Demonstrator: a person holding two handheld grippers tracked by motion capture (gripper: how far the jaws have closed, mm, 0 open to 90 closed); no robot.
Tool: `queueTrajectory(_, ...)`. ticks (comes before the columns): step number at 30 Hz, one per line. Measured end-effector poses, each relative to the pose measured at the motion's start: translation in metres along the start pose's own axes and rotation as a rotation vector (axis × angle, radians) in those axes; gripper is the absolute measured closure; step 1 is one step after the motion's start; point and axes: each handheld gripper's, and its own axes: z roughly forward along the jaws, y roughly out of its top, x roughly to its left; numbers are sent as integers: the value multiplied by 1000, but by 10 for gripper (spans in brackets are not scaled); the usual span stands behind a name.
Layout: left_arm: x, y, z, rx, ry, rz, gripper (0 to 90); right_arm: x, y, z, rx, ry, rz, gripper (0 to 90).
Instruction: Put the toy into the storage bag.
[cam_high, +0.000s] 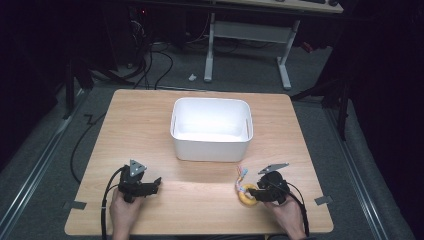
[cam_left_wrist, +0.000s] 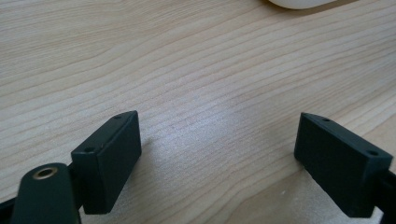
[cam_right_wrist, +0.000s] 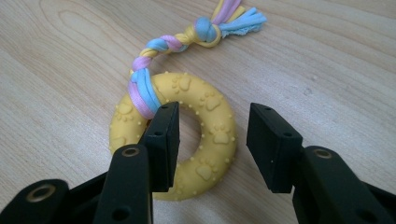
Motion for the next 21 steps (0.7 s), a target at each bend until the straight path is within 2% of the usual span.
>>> queueTrajectory(21,0,0,0,0,0,0,151,3,1,6,37,-10,-22,604)
